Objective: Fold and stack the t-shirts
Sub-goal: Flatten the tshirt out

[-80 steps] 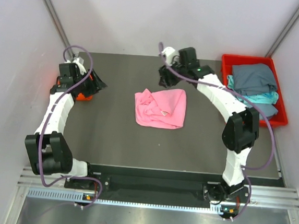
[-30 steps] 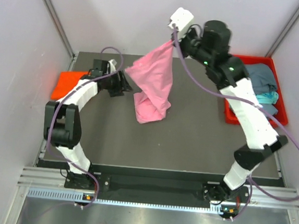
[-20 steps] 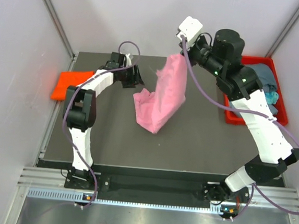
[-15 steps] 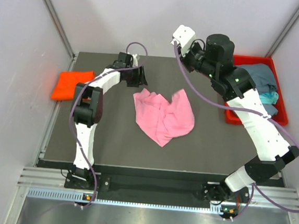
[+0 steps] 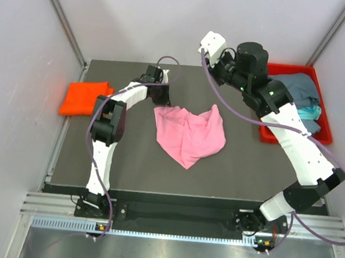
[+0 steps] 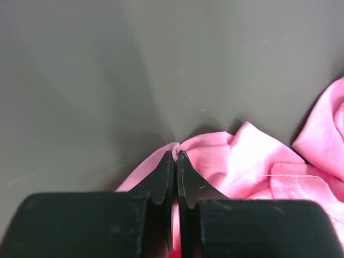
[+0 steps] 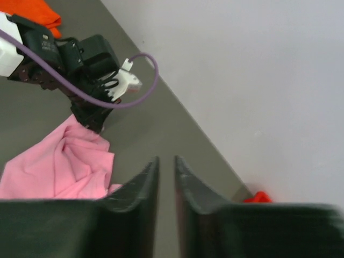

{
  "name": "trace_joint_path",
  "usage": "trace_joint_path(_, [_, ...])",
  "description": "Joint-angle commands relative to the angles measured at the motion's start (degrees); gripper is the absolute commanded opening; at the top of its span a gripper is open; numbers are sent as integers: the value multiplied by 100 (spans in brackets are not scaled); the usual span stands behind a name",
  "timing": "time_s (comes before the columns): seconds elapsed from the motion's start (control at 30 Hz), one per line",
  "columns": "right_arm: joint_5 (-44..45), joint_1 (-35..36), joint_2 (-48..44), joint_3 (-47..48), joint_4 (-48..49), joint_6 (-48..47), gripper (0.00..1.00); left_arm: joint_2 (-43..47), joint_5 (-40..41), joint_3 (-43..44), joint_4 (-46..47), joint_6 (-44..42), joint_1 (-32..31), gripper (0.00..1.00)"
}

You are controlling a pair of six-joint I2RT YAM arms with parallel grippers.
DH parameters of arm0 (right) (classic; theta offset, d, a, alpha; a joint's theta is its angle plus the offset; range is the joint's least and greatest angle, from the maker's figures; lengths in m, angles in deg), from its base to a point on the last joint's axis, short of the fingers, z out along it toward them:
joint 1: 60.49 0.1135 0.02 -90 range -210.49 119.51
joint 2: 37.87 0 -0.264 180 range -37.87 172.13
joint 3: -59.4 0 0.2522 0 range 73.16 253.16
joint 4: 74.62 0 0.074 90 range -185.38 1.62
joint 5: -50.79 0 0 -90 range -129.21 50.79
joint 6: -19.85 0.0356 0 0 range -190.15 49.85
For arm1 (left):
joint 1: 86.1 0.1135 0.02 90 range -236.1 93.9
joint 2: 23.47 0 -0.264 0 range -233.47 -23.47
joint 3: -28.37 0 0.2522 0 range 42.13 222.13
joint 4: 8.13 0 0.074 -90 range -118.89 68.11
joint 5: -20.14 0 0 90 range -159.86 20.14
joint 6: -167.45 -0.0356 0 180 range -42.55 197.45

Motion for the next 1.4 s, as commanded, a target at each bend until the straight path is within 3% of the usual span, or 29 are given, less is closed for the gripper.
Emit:
trace_joint_path(0.0, [66, -277, -139, -418, 125, 540, 26, 285, 145, 314, -18, -105, 62, 0])
trace_joint_path(0.03, [-169, -383, -122, -707, 117, 726, 36, 451, 162, 367, -18, -140, 80, 0])
trace_joint_path(0.07, [-371, -706, -78, -840, 108, 954, 53, 549, 180, 428, -18, -175, 106, 0])
trace_joint_path(0.13, [-1177, -1068, 219, -1043, 55, 1622, 58, 890, 259, 587, -62, -350, 159, 0])
trace_joint_path(0.27, [-2261, -1719, 1116, -1448, 64, 2344, 60, 1585, 549, 491, -167, -570, 229, 0])
trace_joint_path(0.47, [-3176, -1632, 2619, -729, -340, 2029, 57, 2535, 479, -370, -255, -641, 247, 0])
trace_joint_path(0.73, [-3292, -1263, 3411, -94, -586, 1923, 60, 3116, 673, -1013, -317, -878, 247, 0])
trace_joint_path(0.8, [-3291, -1219, 3420, -129, -587, 1879, 56, 3099, 646, -1013, -308, -861, 247, 0])
trace_joint_path(0.83, [-3291, -1201, 3412, -173, -578, 1844, 47, 3072, 646, -995, -299, -852, 247, 0])
trace_joint_path(0.87, [-3248, -1193, 3394, -191, -569, 1818, 10, 3055, 646, -978, -308, -852, 247, 0])
trace_joint_path(0.9, [-3169, -1192, 3359, -191, -551, 1809, 0, 3028, 663, -917, -308, -843, 256, 0])
trace_joint_path(1.1, [-2861, -1456, 3052, 248, -648, 1712, 0, 2590, 681, -443, -255, -782, 431, 0])
trace_joint_path(1.13, [-2635, -1482, 2982, 309, -674, 1660, 4, 2554, 690, -398, -247, -782, 449, 0])
trace_joint_path(1.17, [-2510, -1491, 2955, 310, -692, 1546, 37, 2536, 681, -363, -220, -773, 458, 0])
trace_joint_path(1.2, [-2440, -1500, 2937, 292, -753, 1484, 49, 2519, 672, -327, -212, -756, 467, 0])
trace_joint_path(1.27, [-2368, -1535, 2989, 240, -963, 1405, 57, 2510, 637, -318, -176, -729, 467, 0])
trace_joint_path(1.37, [-2667, -1553, 3235, 126, -1306, 1378, 57, 2510, 593, -336, -176, -668, 467, 0])
